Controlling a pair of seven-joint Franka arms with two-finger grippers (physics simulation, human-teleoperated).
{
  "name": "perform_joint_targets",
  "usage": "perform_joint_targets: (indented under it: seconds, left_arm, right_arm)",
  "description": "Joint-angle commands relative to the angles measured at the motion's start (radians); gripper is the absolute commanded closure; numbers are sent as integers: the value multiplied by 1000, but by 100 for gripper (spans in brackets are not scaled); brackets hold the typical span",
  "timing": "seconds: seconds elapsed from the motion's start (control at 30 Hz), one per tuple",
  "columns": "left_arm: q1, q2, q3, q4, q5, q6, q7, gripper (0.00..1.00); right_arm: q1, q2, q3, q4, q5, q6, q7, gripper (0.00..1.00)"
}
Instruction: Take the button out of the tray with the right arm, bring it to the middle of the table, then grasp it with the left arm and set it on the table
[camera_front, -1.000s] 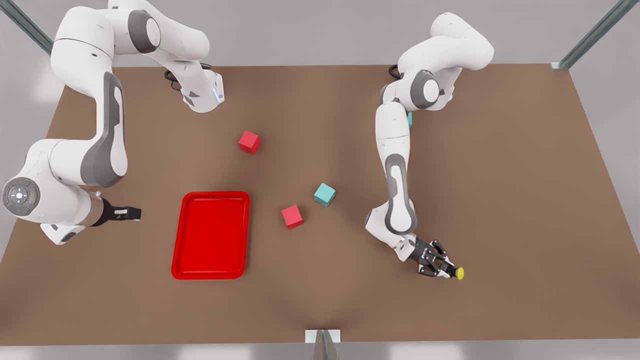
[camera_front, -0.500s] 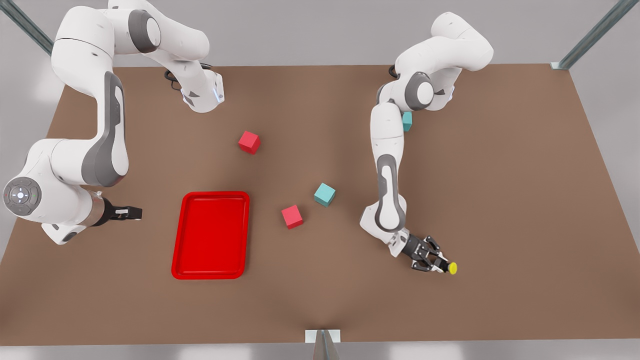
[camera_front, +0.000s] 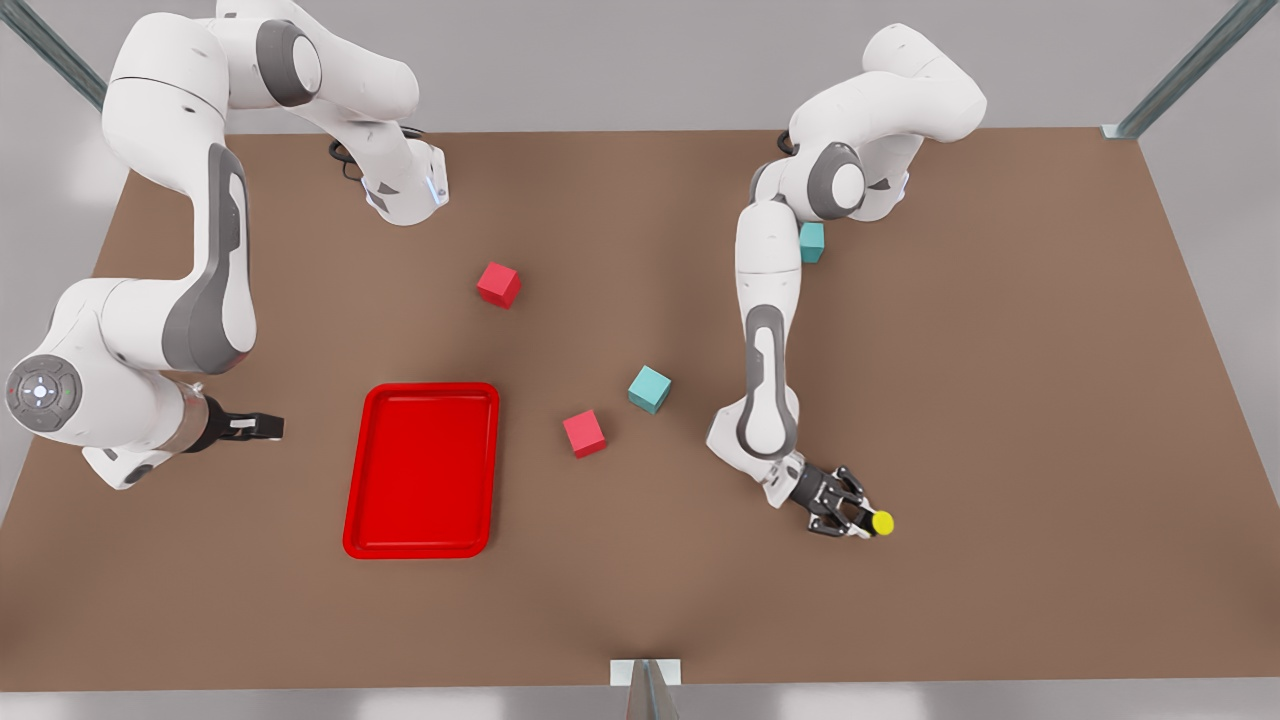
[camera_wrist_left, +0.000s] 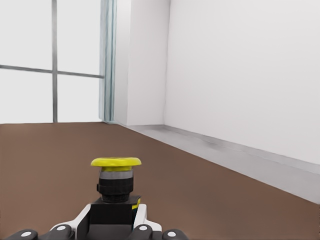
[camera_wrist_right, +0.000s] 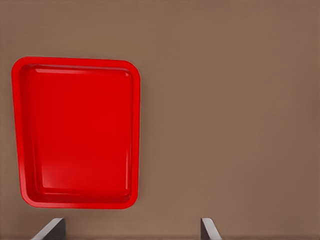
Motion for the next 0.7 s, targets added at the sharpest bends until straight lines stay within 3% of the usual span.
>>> perform_joint_targets:
  seconds: [0.0, 0.4, 0.43, 0.47, 0.67]
  left_arm:
    - [-1, -9, -3, -1, 4, -12, -19, 54]
    - [-4, -12, -26, -1, 2, -12, -19, 52]
    - [-6, -18, -26, -2, 4, -12, -14, 17]
    - [-7, -38, -26, -8, 7, -12, -10, 0]
    - [-12, -57, -25, -24, 13, -15, -2, 0]
  right_arm:
    - [2, -1, -1, 0, 1, 0, 0, 0]
    - [0, -1, 0, 0, 1, -1, 0, 0]
    - [0, -1, 0, 0, 1, -1, 0, 0]
    - [0, -1, 0, 0, 1, -1, 2, 0]
    - [2, -1, 0, 0, 1, 0, 2, 0]
